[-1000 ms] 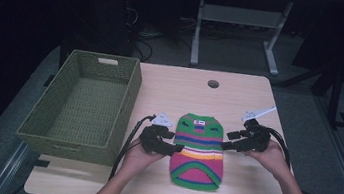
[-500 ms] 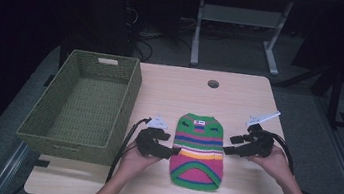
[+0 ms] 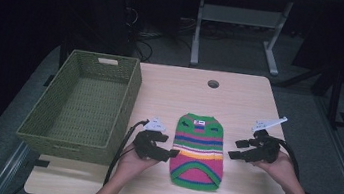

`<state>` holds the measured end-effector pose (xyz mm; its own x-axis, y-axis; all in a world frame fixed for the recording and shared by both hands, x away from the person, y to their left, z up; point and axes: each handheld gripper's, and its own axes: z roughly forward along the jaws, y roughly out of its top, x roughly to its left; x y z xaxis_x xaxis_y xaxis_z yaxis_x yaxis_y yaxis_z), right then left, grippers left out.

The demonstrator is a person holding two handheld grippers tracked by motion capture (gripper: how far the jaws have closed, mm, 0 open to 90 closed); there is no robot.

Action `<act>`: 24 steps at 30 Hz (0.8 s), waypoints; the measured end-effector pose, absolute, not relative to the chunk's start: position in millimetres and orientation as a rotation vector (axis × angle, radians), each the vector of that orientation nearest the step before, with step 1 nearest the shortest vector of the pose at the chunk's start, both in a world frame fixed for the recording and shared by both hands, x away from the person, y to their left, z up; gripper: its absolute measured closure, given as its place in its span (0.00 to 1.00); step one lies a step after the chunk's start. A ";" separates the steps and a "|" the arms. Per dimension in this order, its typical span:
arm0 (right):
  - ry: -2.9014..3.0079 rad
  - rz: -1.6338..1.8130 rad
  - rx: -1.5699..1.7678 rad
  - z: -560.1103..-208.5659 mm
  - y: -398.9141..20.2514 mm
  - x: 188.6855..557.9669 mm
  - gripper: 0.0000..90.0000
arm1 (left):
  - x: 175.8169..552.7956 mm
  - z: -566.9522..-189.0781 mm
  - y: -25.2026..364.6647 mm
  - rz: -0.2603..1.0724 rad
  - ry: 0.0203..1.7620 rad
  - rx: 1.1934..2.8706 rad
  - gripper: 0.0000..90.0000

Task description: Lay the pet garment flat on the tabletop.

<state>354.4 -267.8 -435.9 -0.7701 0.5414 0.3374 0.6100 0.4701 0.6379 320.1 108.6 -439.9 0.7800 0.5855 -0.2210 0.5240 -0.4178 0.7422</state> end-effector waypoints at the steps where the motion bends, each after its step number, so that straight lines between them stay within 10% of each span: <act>1: -2.616 -1.199 -1.026 -436.9 -268.9 353.6 0.34 | 319.3 -440.5 108.6 0.087 0.823 2.099 0.31; 24: -2.601 -1.247 -1.117 -443.7 -302.9 326.1 0.32 | 299.2 -448.1 119.5 0.069 0.814 2.089 0.31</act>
<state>326.1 -302.9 -443.7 -0.7382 0.5872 0.3320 0.6265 0.4143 0.6602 299.2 119.5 -448.1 0.7850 0.5722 -0.2376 0.5244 -0.4093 0.7467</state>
